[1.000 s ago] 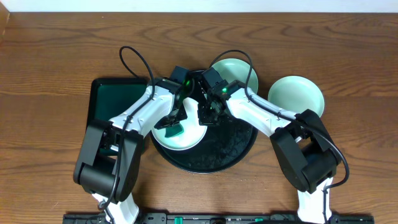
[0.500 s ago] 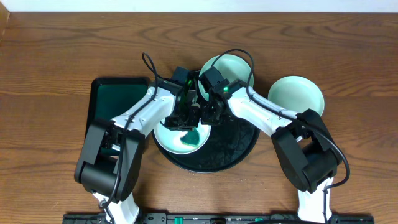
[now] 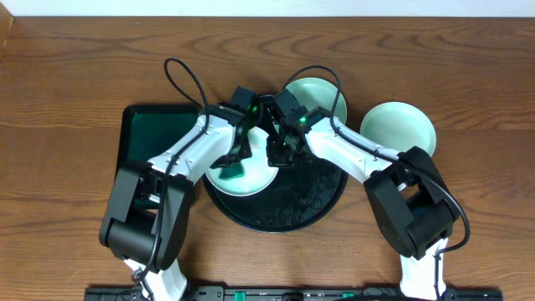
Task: Clean dirty plates on tray and stack at the side
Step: 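Scrub the held plate with the sponge in the left gripper, then lift the plate with the right gripper and stack it on the cleaned plate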
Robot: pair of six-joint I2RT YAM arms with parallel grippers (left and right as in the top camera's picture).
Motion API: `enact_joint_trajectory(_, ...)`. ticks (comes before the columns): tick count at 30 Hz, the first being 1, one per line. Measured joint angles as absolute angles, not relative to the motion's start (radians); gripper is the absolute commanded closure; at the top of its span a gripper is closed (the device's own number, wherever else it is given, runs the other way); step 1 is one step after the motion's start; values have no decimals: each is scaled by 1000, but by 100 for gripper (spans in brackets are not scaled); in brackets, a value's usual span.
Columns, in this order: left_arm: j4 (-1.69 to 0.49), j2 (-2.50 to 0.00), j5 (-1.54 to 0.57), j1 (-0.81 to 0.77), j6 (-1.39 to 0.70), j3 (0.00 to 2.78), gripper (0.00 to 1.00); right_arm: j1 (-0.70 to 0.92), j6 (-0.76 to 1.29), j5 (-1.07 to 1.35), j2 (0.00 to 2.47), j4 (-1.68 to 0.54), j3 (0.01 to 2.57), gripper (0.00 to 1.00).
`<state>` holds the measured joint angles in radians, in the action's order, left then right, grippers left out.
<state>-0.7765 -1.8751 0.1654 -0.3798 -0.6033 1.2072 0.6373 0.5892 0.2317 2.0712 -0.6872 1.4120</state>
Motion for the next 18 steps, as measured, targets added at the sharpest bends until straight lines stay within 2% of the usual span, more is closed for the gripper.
enact_joint_trajectory(5, -878, -1887, 192, -375, -608, 1253, 93, 637, 589, 231, 2071, -687, 1412, 99)
enact_joint_trajectory(10, -973, -1889, 87, -375, -585, 1318, 93, 637, 588, 231, 2071, -688, 1413, 99)
enact_joint_trajectory(18, -1174, -1836, -1, -335, -498, 1585, 93, 637, 506, 245, 2071, -764, 1448, 99)
